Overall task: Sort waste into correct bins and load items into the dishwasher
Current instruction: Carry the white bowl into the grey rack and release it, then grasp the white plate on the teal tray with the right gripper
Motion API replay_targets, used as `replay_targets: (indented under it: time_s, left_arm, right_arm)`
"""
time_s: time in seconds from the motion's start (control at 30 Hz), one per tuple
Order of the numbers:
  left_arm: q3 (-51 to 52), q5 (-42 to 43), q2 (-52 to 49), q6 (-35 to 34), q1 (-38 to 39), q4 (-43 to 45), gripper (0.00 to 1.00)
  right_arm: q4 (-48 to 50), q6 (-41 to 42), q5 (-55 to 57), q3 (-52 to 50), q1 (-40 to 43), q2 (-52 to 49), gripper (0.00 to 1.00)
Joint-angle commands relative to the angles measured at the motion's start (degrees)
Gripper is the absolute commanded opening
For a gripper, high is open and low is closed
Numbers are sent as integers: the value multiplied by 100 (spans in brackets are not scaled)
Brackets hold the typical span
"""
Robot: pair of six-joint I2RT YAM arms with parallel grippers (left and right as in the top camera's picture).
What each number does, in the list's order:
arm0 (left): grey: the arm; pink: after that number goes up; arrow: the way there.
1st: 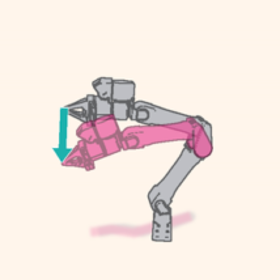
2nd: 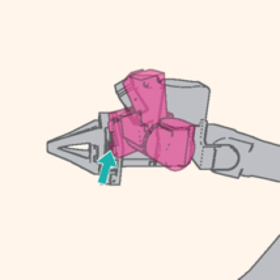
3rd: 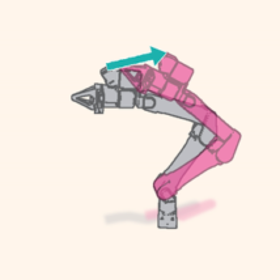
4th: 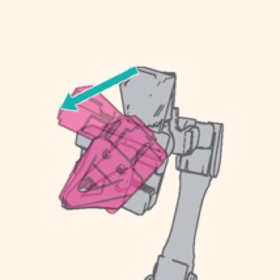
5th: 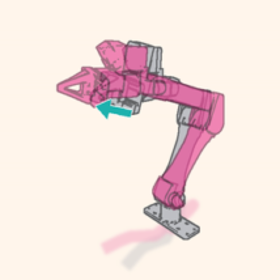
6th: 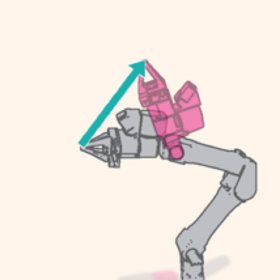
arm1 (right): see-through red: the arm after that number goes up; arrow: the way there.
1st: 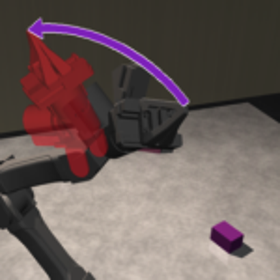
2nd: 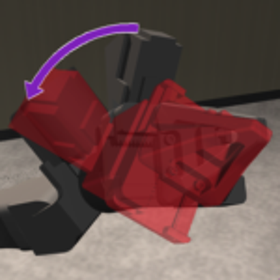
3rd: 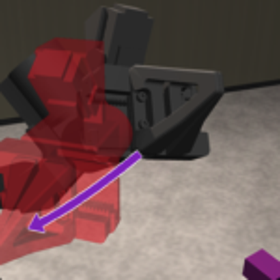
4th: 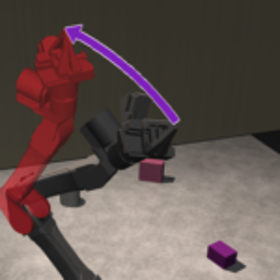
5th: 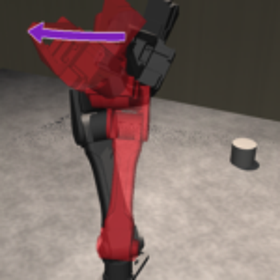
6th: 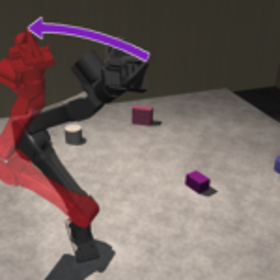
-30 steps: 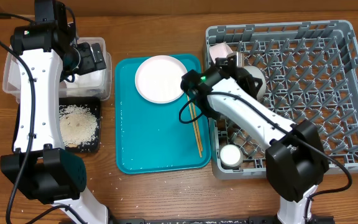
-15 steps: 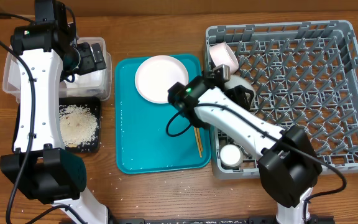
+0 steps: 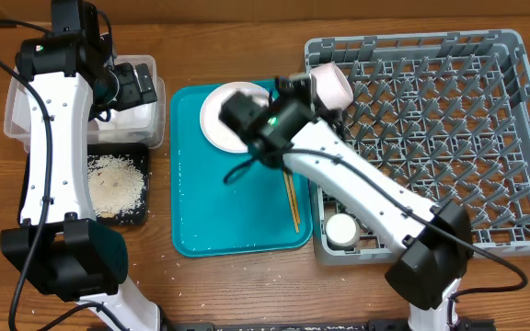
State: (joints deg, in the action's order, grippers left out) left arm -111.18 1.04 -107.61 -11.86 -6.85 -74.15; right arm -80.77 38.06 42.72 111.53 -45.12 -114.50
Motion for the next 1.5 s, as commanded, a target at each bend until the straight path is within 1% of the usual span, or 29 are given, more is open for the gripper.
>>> replay_targets:
  time_s: [0.0, 0.1, 0.13, 0.23, 0.3, 0.33, 0.37, 0.5, 0.63, 1.07, 1.3, 1.37, 1.4, 1.47]
  left_arm:
    - [-116, 2, 15, 70, 13, 2, 100]
    - [-116, 2, 15, 70, 13, 2, 100]
    - [-116, 2, 15, 70, 13, 2, 100]
    - [-116, 2, 15, 70, 13, 2, 100]
    - [-116, 2, 15, 70, 13, 2, 100]
    - [-116, 2, 15, 70, 13, 2, 100]
    - [-116, 2, 15, 70, 13, 2, 100]
    - [-116, 2, 15, 70, 13, 2, 100]
    - [-116, 2, 15, 70, 13, 2, 100]
    - [-116, 2, 15, 70, 13, 2, 100]
    - [-116, 2, 15, 70, 13, 2, 100]
    - [-116, 2, 15, 70, 13, 2, 100]
    - [-116, 2, 15, 70, 13, 2, 100]
    - [-116, 2, 15, 70, 13, 2, 100]
  right_arm:
    - [935, -977, -1886, 245, 197, 0, 90]
    - [1908, -1178, -2684, 103, 348, -81, 86]
    - [2168, -1176, -2815, 35, 411, -120, 82]
    - [2568, -1145, -3018, -57, 557, -315, 75]
    - [2771, -1086, -3195, -57, 660, -636, 68]
    - [2811, -1084, -3226, -57, 680, -728, 66]
    - [2859, -1023, -3235, -57, 719, -925, 62]
    - [2894, -907, -3235, -57, 785, -1329, 54]
    - [2863, -680, -3233, -57, 883, -1709, 48]
    - [2885, -660, -3257, -59, 979, -2175, 42]
    - [3093, -680, -3281, -59, 977, -2199, 30]
    - [3119, -726, -3370, -59, 977, -2210, 26]
    - [3130, -774, -3405, -59, 977, -2216, 20]
    - [3130, -789, -3403, -59, 957, -2218, 4]
